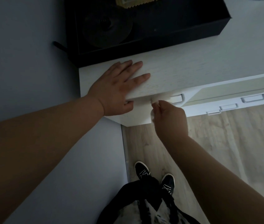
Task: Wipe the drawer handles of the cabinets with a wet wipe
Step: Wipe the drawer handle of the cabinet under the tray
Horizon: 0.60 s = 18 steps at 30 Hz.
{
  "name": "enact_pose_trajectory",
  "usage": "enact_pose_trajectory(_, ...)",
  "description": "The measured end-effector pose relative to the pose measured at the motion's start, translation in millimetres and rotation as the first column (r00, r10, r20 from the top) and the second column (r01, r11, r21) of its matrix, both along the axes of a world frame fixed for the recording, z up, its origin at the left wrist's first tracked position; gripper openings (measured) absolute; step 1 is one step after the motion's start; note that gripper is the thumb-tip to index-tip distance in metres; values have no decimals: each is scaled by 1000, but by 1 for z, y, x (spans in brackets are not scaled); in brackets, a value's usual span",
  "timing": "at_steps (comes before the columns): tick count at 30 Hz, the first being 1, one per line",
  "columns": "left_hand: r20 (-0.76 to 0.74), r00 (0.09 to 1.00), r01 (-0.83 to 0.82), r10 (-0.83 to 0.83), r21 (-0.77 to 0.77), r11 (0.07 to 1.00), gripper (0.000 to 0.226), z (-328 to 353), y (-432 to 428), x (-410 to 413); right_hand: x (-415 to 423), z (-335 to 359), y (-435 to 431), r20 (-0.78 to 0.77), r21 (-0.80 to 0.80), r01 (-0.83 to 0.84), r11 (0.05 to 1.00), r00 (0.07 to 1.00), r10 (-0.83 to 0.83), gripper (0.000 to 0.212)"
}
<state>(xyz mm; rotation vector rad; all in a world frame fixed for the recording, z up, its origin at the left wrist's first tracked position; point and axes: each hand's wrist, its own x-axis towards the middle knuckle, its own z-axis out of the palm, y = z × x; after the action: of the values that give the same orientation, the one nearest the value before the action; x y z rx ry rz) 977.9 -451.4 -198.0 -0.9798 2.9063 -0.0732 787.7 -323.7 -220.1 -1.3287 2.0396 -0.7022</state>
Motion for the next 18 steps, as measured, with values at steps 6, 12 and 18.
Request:
enact_pose_trajectory(6,-25,1000,8,-9,-8,1000,92,0,1,0,-6,-2,0,157,-9,137,990,978,-134,35)
enact_pose_trajectory(12,-28,1000,13,-13,-14,1000,94,-1,0,2,-4,0,-5,224,62,142,988,962,-153,34)
enact_pose_trajectory(18,5,1000,5,-5,-16,1000,94,-2,-1,2,3,0,-1,151,20,89,996,984,-91,26)
